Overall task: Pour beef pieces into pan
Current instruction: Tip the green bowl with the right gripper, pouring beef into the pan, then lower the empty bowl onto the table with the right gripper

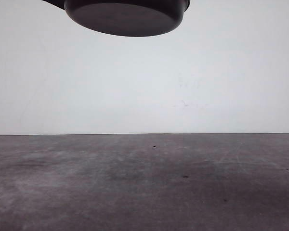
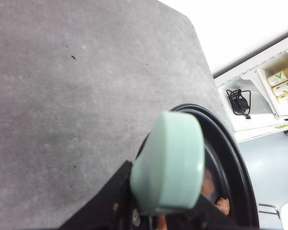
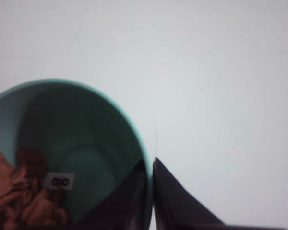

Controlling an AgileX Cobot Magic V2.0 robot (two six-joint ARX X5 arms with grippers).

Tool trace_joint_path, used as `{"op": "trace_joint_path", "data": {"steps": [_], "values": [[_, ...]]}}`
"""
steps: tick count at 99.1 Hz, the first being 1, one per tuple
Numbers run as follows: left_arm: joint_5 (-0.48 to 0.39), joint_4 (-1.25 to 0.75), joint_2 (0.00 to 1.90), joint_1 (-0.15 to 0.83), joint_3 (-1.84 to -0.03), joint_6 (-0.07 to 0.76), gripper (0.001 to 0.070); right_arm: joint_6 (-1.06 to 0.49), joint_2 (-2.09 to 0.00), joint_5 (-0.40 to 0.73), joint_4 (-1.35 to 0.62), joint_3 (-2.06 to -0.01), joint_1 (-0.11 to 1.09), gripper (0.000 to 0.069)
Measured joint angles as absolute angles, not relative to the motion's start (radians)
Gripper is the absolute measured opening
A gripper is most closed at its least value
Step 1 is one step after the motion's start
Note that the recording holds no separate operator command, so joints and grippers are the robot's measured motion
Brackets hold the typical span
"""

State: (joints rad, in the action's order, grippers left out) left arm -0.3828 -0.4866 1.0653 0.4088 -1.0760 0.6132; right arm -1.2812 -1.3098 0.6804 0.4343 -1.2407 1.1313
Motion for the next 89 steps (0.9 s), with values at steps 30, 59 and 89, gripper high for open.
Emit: {"op": "trace_joint_path", "data": {"steps": [30,59,89], "values": [[-0.383,-0.492,1.066,0.408,-1.076,0.613,0.0056,-1.369,-1.31,0.632,0.538,-1.241,1.131,0.0011],[-0.383,-0.495,1.066,0.408,-1.076,0.613,0.0056,-1.388,-1.31,0.63,0.537,-1.241,1.131,0.0011],[-0.384,-0.496,1.066,0.408,-1.076,0.613,0.0056,-1.211,-1.308,0.797,0.515,-1.241,1.109,0.0011]]}}
